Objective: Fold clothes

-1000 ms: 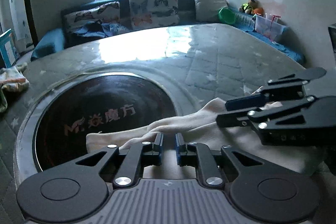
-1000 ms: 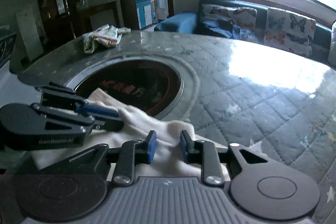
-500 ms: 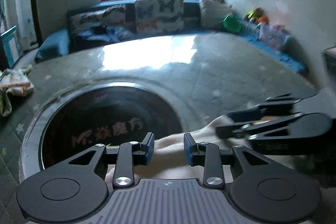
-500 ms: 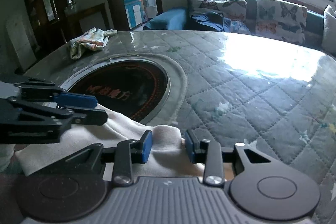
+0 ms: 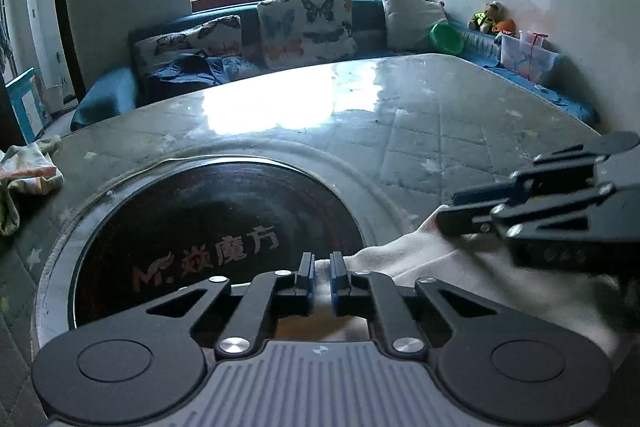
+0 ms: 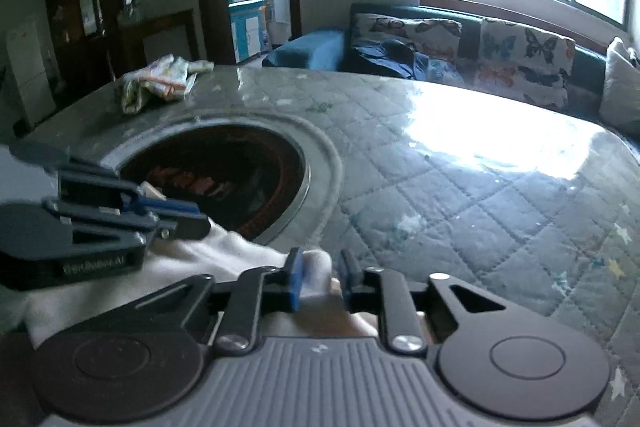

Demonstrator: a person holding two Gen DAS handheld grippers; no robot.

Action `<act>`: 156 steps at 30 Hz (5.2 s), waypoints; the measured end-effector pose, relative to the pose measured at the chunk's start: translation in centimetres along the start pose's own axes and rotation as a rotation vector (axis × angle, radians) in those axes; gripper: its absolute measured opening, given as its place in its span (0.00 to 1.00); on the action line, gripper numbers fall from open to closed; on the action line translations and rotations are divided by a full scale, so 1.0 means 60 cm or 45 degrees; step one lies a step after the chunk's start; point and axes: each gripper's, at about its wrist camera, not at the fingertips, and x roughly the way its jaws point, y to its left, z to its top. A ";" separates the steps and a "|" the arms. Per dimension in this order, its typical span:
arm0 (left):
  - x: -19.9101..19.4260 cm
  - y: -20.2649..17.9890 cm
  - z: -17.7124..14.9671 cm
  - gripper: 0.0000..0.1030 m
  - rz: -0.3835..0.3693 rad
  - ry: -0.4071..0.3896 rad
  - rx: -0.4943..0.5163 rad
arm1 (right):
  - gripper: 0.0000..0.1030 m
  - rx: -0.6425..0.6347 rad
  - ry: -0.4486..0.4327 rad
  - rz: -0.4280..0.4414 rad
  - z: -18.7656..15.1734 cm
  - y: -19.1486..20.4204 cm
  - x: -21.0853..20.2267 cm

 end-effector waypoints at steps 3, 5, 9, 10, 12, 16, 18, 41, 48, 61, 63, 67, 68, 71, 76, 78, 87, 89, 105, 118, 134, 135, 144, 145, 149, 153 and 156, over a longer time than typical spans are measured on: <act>0.003 0.003 0.000 0.12 0.006 0.005 -0.014 | 0.19 -0.013 -0.021 0.005 0.004 -0.002 -0.026; 0.004 0.001 -0.001 0.12 0.011 0.004 -0.013 | 0.19 -0.042 -0.021 0.024 0.000 0.001 -0.049; 0.006 0.000 -0.001 0.12 0.019 0.002 -0.020 | 0.19 -0.072 0.016 0.064 -0.022 0.009 -0.076; 0.006 0.000 -0.002 0.12 0.021 0.003 -0.021 | 0.19 -0.067 0.025 0.048 -0.030 0.007 -0.074; 0.006 0.000 -0.001 0.12 0.024 0.005 -0.019 | 0.17 -0.023 0.054 0.021 -0.044 -0.008 -0.064; 0.008 0.000 -0.002 0.14 0.030 0.002 -0.023 | 0.12 0.032 0.028 -0.029 -0.050 -0.031 -0.070; 0.010 -0.001 -0.003 0.16 0.038 0.000 -0.027 | 0.13 0.031 0.006 -0.042 -0.049 -0.036 -0.080; -0.135 -0.069 -0.063 0.47 -0.097 -0.111 0.055 | 0.13 -0.186 0.078 -0.009 -0.105 0.013 -0.156; -0.159 -0.082 -0.098 0.47 -0.098 -0.092 0.036 | 0.19 -0.143 0.021 -0.024 -0.109 0.009 -0.172; -0.173 -0.057 -0.122 0.48 -0.065 -0.067 -0.053 | 0.19 -0.153 0.009 0.034 -0.112 0.024 -0.183; -0.173 -0.052 -0.125 0.48 -0.062 -0.062 -0.069 | 0.19 -0.175 -0.007 0.061 -0.106 0.035 -0.187; -0.169 -0.047 -0.136 0.49 -0.043 -0.042 -0.086 | 0.19 -0.219 -0.014 0.111 -0.104 0.058 -0.181; -0.169 -0.046 -0.138 0.49 -0.044 -0.043 -0.090 | 0.19 -0.237 -0.006 0.120 -0.105 0.066 -0.174; -0.171 -0.040 -0.138 0.50 -0.047 -0.041 -0.105 | 0.19 -0.260 0.040 0.124 -0.116 0.075 -0.156; -0.181 -0.032 -0.125 0.50 -0.054 -0.059 -0.117 | 0.19 -0.266 0.026 0.126 -0.110 0.078 -0.165; -0.181 -0.028 -0.118 0.50 -0.051 -0.076 -0.122 | 0.19 -0.276 0.010 0.140 -0.105 0.085 -0.167; -0.151 0.011 -0.113 0.51 -0.013 -0.024 -0.211 | 0.20 -0.287 0.038 0.182 -0.108 0.104 -0.147; -0.152 0.018 -0.109 0.51 -0.016 -0.023 -0.244 | 0.20 -0.281 0.027 0.180 -0.102 0.101 -0.151; -0.128 0.022 -0.075 0.44 -0.022 -0.064 -0.266 | 0.21 -0.234 0.008 0.152 -0.082 0.078 -0.144; -0.102 0.028 -0.065 0.44 0.015 -0.042 -0.270 | 0.22 -0.117 0.020 0.068 -0.073 0.029 -0.122; -0.082 0.042 -0.063 0.47 0.074 -0.010 -0.273 | 0.36 0.006 0.038 -0.030 -0.065 -0.021 -0.101; -0.085 0.043 -0.063 0.49 0.075 -0.014 -0.276 | 0.36 0.012 0.040 -0.032 -0.067 -0.021 -0.098; -0.122 0.062 -0.065 0.71 0.138 -0.051 -0.301 | 0.50 -0.078 0.006 0.006 -0.054 0.016 -0.125; -0.127 0.064 -0.067 0.71 0.144 -0.053 -0.307 | 0.50 -0.100 0.006 0.022 -0.052 0.026 -0.128; -0.143 0.071 -0.075 0.75 0.170 -0.057 -0.334 | 0.50 -0.206 0.019 0.094 -0.047 0.071 -0.133; -0.156 0.084 -0.082 0.79 0.204 -0.058 -0.368 | 0.50 -0.328 0.042 0.177 -0.045 0.125 -0.127; -0.163 0.095 -0.087 0.88 0.226 -0.056 -0.410 | 0.51 -0.431 0.055 0.243 -0.047 0.170 -0.120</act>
